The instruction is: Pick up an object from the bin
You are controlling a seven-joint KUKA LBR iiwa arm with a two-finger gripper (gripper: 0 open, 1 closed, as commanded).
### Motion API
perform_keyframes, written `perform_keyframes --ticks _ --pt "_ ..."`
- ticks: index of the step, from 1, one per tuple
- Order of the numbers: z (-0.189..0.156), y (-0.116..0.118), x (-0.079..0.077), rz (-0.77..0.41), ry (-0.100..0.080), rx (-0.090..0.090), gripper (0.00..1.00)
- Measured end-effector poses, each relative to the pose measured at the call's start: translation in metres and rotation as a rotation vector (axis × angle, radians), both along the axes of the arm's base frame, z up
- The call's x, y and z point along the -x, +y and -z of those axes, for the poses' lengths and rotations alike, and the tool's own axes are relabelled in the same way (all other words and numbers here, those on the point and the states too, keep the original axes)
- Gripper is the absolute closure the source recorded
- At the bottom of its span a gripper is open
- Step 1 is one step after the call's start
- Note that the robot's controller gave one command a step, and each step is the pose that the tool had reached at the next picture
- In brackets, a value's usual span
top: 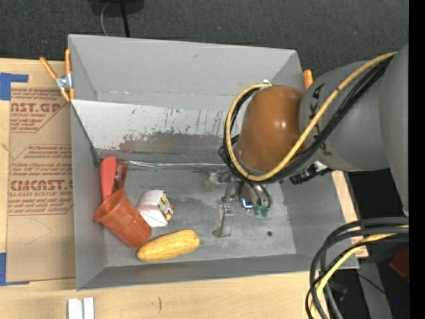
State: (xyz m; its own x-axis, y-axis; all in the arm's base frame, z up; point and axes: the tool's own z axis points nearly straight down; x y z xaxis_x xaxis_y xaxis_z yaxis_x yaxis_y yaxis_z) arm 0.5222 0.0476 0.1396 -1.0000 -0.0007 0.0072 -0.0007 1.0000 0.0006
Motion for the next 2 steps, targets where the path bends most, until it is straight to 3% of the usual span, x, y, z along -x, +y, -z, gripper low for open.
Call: perform_keyframes --ticks 1,2 --pt "-0.004 0.0 -0.002 0.001 -0.008 -0.001 0.0" --pt "0.025 0.07 -0.021 -0.036 -0.008 -0.001 0.0"
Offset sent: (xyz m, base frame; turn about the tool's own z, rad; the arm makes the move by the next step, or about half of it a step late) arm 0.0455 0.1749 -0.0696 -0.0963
